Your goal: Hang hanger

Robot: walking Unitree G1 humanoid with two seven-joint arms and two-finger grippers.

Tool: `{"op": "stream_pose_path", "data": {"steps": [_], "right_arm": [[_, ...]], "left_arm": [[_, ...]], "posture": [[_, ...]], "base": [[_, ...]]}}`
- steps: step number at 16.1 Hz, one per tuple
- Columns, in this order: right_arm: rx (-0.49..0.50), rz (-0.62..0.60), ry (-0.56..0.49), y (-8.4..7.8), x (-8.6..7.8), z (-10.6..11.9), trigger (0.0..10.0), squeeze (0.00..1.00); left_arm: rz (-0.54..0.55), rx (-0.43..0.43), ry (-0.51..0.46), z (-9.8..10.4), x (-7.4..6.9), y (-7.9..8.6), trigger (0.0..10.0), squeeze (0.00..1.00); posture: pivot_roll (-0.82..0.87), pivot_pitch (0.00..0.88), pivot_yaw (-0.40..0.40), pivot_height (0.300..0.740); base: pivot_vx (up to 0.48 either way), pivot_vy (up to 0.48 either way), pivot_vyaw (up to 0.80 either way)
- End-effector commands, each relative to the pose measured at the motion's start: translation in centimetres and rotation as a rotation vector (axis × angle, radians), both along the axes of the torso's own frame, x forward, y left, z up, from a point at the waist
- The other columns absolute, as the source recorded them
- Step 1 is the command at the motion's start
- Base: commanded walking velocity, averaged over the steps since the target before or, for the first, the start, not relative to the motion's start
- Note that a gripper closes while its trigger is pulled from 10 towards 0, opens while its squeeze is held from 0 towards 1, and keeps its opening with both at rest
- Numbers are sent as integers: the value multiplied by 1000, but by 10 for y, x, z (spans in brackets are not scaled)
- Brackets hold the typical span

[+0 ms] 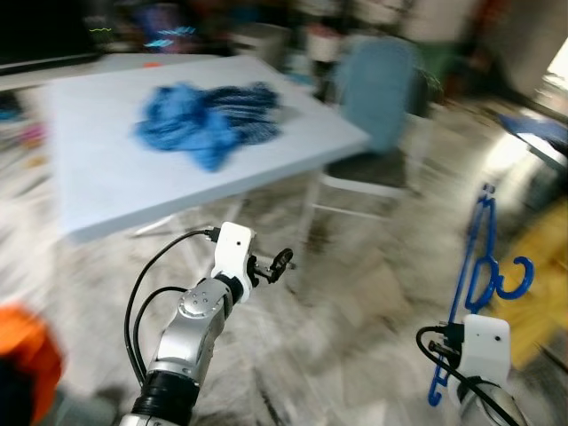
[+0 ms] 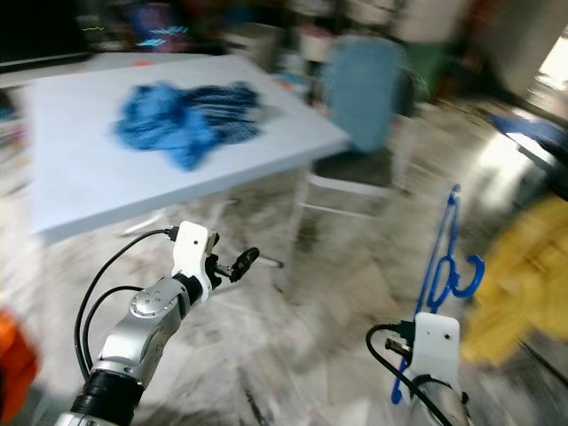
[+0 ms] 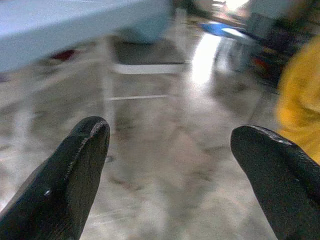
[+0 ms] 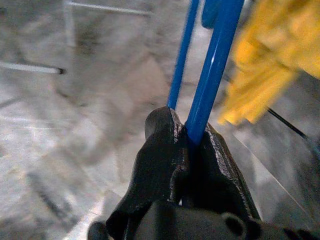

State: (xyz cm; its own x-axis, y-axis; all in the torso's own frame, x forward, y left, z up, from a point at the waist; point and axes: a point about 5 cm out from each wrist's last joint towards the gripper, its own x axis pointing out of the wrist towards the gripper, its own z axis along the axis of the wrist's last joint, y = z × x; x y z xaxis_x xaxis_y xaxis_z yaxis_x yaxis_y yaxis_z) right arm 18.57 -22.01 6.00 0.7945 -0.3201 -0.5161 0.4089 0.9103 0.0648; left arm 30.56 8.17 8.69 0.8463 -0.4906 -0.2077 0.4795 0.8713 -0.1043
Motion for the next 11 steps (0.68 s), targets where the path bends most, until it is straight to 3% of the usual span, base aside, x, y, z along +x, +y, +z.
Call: {"op": "stream_pose_path", "data": {"steps": [1,11], "right_arm": [[-12,-13,-17,-2,1,6,10000,0],[-12,-24,-18,-3,2,7,10000,0]], "left_arm": [[-26,-3,-3,3,0,-7,10000,0],[-57,-2,-3,1,-2,-9,10000,0]], "posture": [[-35,0,-49,740],[-45,0,-40,740]], "base": [[0,304,-788],[0,312,-788]]}}
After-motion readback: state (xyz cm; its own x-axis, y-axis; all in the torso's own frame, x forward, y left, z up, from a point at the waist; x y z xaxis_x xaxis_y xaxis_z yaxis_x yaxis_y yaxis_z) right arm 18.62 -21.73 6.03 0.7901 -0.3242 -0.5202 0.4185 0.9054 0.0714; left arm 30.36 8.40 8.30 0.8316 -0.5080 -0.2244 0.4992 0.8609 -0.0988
